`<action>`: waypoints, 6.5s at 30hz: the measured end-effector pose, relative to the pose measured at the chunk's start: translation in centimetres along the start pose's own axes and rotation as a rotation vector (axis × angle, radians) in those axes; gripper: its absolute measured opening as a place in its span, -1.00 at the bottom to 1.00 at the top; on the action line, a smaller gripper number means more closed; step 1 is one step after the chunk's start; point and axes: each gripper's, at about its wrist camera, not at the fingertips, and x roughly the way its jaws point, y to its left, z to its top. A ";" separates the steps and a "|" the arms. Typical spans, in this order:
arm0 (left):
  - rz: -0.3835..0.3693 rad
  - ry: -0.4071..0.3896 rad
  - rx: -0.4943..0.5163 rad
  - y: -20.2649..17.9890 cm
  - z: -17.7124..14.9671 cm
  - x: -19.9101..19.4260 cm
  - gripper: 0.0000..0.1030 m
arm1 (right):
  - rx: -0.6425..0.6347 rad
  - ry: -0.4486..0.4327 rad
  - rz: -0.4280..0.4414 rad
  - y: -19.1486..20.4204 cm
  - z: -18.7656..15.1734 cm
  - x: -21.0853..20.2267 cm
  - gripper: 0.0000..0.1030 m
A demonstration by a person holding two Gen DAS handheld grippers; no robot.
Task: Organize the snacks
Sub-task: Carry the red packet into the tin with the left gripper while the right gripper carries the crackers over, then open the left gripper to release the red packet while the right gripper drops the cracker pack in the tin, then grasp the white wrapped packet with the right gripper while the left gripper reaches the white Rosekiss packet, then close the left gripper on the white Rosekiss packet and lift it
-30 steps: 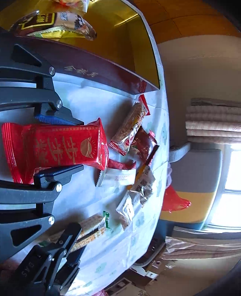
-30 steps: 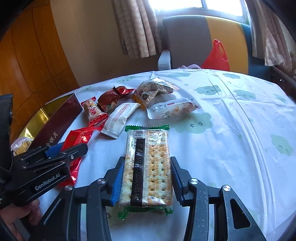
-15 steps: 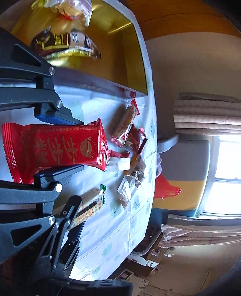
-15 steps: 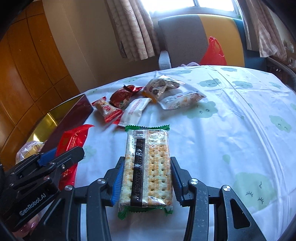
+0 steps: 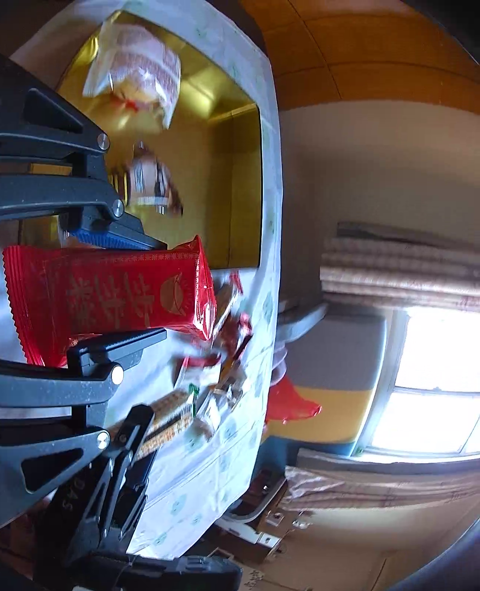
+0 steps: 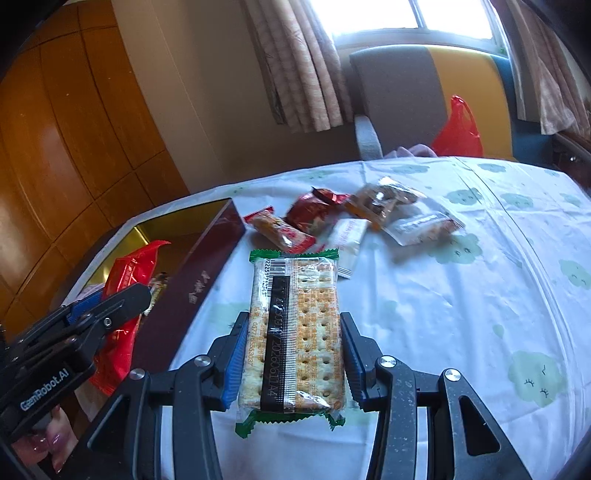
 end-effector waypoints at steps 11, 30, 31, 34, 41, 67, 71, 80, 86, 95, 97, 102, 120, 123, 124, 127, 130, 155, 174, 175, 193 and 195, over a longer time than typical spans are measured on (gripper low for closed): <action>0.115 -0.002 -0.095 7.2 -0.3 -1.1 -0.24 | -0.051 0.004 0.050 4.1 0.4 -0.1 -0.09; 0.275 0.127 -0.104 12.9 -1.8 3.2 -0.20 | -0.126 0.005 0.118 9.9 1.9 0.9 -0.09; 0.276 0.130 -0.106 12.8 -1.9 3.2 -0.20 | -0.131 0.006 0.121 10.2 2.0 1.0 -0.09; 0.256 0.132 -0.119 12.9 -2.2 2.9 -0.20 | -0.147 0.017 0.123 11.0 1.9 1.7 -0.09; 0.257 0.146 -0.137 12.4 -2.8 2.0 -0.20 | -0.178 0.047 0.121 12.1 2.0 3.3 -0.09; 0.261 0.164 -0.167 11.5 -2.9 0.6 -0.21 | -0.346 0.144 0.069 16.4 5.4 11.7 -0.08; 0.262 0.168 -0.174 11.6 -3.0 0.5 -0.21 | -0.375 0.164 0.050 16.7 5.5 12.9 -0.08; 0.241 0.168 -0.183 11.6 -3.2 0.2 -0.19 | -0.374 0.123 -0.006 16.3 6.8 13.8 0.44; 0.217 0.161 -0.172 11.0 -3.2 0.2 0.00 | -0.297 0.063 0.020 14.2 7.1 11.3 0.51; 0.173 0.161 -0.130 9.1 -3.4 0.2 0.02 | -0.159 0.064 0.036 10.0 6.0 8.6 0.55; 0.152 0.164 -0.118 8.7 -3.4 0.1 0.02 | -0.136 0.069 0.039 9.1 5.6 8.0 0.55; 0.115 0.142 -0.081 7.0 -3.3 -0.4 0.02 | -0.106 0.072 0.009 5.8 3.5 6.0 0.57; 0.095 0.120 0.009 0.5 -2.5 -1.5 0.01 | 0.341 0.034 -0.238 -11.3 6.6 4.6 0.58; 0.085 0.127 0.040 -0.4 -2.2 -1.7 0.01 | 0.423 0.054 -0.308 -12.9 9.0 7.1 0.58; 0.085 0.128 0.048 -0.6 -2.1 -1.7 0.01 | 0.439 0.065 -0.333 -13.3 9.3 7.8 0.57; 0.093 0.132 0.074 -1.3 -1.6 -1.6 0.01 | 0.468 0.118 -0.382 -14.5 9.8 9.9 0.48; 0.092 0.142 0.085 -1.8 -0.9 -0.9 0.01 | 0.383 0.112 -0.402 -14.0 9.9 10.8 0.47; 0.018 0.273 0.224 -13.4 4.9 15.0 0.01 | 0.103 0.036 -0.189 -14.2 6.8 5.3 0.22; 0.029 0.286 0.285 -13.9 4.9 18.8 0.01 | 0.100 0.115 -0.217 -14.7 5.9 7.1 -0.29; 0.030 0.291 0.307 -14.2 4.8 19.4 0.01 | 0.113 0.108 -0.210 -14.9 5.7 6.8 -0.29; -0.041 0.225 0.246 -13.8 2.5 18.0 -0.36 | 0.135 0.071 -0.205 -14.9 4.9 6.0 -0.29; -0.037 0.191 0.238 -13.7 2.2 16.9 -0.36 | 0.145 0.065 -0.205 -15.0 4.9 5.8 -0.29</action>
